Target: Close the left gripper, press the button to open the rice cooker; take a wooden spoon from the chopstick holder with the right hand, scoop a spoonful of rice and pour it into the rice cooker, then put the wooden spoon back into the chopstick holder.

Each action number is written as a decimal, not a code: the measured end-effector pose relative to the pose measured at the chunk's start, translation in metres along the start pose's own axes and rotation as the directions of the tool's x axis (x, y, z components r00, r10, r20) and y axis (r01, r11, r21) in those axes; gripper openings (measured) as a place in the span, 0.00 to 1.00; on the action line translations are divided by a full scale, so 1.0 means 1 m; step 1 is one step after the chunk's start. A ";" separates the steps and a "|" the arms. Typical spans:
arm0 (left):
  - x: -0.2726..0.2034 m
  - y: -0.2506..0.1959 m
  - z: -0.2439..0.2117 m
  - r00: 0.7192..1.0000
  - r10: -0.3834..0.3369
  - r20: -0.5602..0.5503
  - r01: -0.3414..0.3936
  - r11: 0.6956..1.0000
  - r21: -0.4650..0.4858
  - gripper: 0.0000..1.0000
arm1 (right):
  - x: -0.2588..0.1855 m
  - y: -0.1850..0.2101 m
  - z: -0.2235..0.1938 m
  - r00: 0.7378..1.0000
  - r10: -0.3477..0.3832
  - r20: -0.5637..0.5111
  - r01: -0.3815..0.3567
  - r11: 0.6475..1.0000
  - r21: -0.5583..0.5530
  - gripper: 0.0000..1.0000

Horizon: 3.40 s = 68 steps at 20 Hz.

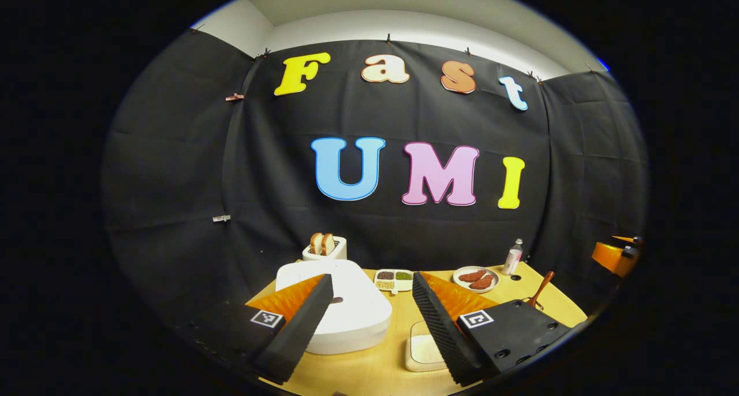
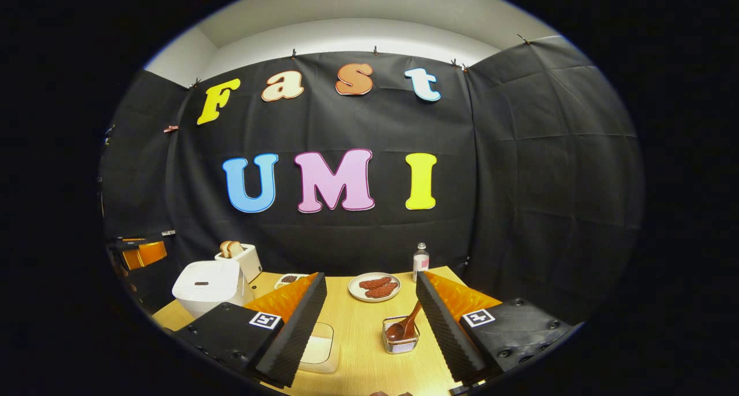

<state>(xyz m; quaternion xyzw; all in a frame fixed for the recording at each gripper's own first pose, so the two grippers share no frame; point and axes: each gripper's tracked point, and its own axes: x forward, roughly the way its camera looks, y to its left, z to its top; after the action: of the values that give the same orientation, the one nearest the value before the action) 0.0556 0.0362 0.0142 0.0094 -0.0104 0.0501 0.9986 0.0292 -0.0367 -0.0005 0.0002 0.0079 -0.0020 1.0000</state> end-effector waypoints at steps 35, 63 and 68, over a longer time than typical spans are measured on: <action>0.179 0.073 -0.155 0.911 -0.023 -0.411 -0.072 0.974 -0.215 0.06 | -0.025 -0.062 -0.053 0.977 -0.093 -0.194 0.116 0.987 0.113 0.98; 0.036 0.034 -0.057 0.985 0.133 -0.112 -0.148 0.979 -0.140 0.18 | 0.041 -0.076 -0.078 0.975 -0.011 -0.222 0.033 0.995 0.095 0.98; -0.016 -0.013 -0.109 0.973 0.131 -0.187 -0.145 0.988 -0.060 0.94 | 0.071 -0.086 -0.099 0.964 0.022 -0.266 0.003 0.996 0.092 0.98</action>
<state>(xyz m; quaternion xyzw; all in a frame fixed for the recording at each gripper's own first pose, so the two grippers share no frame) 0.0429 0.0241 -0.0953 -0.0328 0.0788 0.1197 0.9891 0.0980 -0.1226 -0.1010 0.0463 0.1421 0.0026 0.9888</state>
